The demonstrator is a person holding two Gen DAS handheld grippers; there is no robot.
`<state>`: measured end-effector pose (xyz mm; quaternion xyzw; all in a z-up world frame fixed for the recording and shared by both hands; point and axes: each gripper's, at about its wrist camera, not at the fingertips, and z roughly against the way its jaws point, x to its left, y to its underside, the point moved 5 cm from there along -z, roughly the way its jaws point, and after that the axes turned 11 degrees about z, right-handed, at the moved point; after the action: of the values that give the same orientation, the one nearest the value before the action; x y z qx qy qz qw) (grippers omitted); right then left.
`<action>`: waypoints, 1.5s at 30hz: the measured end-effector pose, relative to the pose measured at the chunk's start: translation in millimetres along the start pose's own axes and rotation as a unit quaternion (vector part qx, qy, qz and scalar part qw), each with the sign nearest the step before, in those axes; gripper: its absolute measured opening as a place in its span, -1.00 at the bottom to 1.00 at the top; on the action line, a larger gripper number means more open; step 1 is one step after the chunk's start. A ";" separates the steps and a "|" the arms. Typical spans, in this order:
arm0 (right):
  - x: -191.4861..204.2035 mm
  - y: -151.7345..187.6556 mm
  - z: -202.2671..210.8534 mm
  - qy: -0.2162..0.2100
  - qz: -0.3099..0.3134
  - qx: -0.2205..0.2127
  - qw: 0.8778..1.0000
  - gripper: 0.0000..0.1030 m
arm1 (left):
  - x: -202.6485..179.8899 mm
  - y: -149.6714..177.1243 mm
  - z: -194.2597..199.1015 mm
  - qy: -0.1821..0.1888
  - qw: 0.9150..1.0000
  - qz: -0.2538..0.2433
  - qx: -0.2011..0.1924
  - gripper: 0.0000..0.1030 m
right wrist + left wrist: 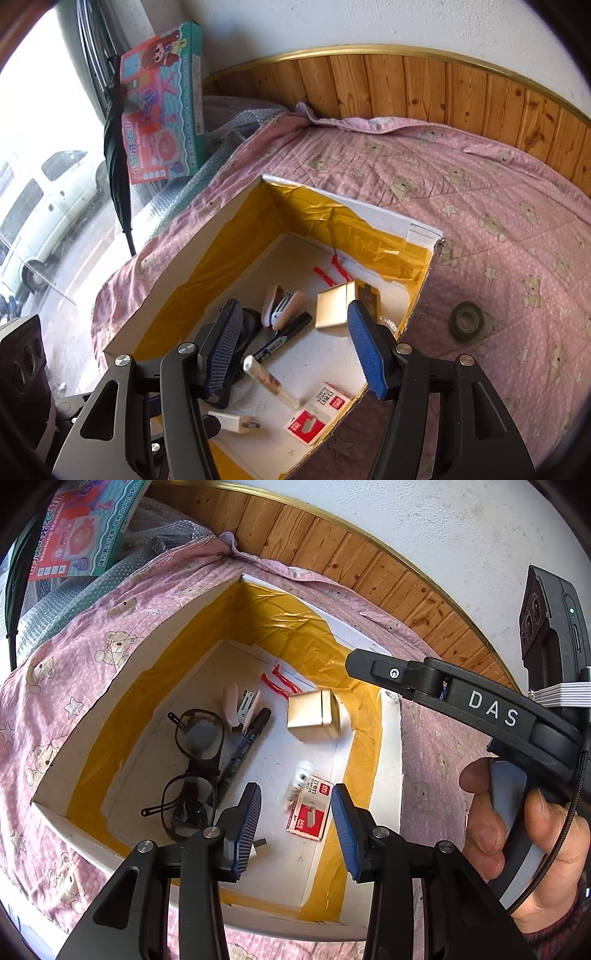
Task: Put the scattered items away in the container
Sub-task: 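Carry glue stick and gold tin into the cardboard box and open both tools, then move both tools back toward the tape roll and tissue pack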
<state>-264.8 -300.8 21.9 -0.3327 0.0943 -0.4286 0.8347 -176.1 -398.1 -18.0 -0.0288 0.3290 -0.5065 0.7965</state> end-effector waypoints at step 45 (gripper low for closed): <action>-37.8 171.4 113.0 -0.031 -0.164 -0.046 0.985 0.20 | -110.3 76.7 39.4 -0.013 0.989 -0.148 -0.028 -0.16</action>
<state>-126.1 -147.3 -6.1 -0.3949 0.0319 -0.5442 0.7395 -123.7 -281.1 38.2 -0.1060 0.3249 -0.6088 0.7159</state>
